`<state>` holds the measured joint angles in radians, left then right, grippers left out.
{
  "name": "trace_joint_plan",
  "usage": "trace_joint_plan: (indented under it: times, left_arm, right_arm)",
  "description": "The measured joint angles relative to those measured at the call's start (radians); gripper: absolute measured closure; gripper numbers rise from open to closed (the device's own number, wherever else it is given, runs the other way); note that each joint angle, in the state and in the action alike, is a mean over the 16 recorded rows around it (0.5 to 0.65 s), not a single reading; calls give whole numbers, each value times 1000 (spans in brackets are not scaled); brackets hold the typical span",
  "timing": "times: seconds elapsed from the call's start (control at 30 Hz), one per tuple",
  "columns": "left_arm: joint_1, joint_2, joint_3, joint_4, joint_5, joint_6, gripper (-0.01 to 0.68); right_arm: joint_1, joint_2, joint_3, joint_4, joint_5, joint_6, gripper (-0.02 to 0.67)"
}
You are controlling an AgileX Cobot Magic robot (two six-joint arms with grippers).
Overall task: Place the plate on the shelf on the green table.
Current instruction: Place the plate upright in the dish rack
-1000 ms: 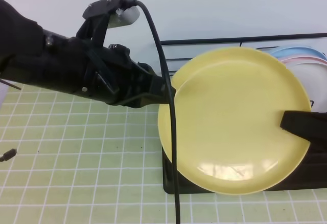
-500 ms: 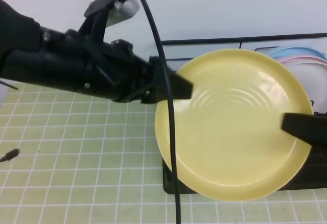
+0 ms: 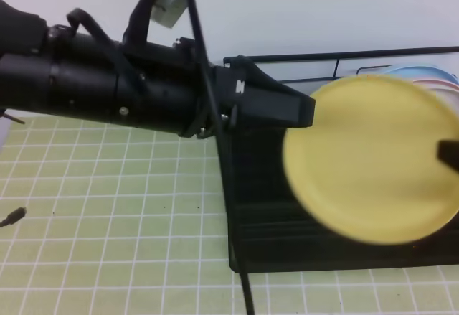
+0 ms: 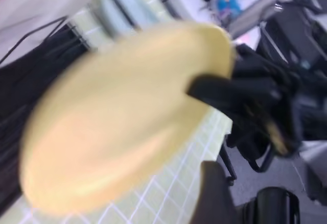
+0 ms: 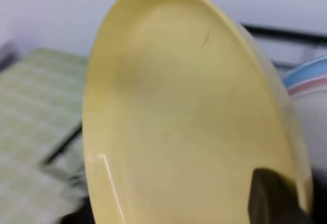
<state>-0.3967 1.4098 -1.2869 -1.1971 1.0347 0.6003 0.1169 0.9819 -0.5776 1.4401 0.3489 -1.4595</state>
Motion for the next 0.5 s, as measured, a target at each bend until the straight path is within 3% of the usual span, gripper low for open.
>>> trace_joint_plan:
  times: [0.23,0.5]
  left_arm:
    - [0,-32,-21,71,15,41,482]
    - [0,-111,-34,394,-38,-126,652]
  right_arm:
    - [0,-1,-43,-5,-170,-248,575]
    - [0,-2,-90,-11,-237,-535,575]
